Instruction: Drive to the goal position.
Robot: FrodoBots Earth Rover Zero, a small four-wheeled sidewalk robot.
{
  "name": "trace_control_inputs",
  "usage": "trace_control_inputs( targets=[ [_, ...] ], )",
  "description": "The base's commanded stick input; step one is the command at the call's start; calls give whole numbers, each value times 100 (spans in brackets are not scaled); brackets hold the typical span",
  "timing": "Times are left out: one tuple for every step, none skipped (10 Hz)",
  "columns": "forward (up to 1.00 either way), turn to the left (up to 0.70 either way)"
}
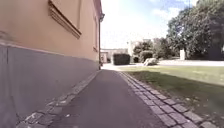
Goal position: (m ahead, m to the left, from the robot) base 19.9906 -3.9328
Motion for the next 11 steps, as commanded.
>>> trace_control_inputs(
  targets=[
    [85, 1],
    [85, 1],
    [85, 1],
    [85, 1],
    [85, 1],
    [85, 1],
    [85, 1],
    [85, 1],
    [85, 1],
    [85, 1],
    [85, 1]
  ],
)
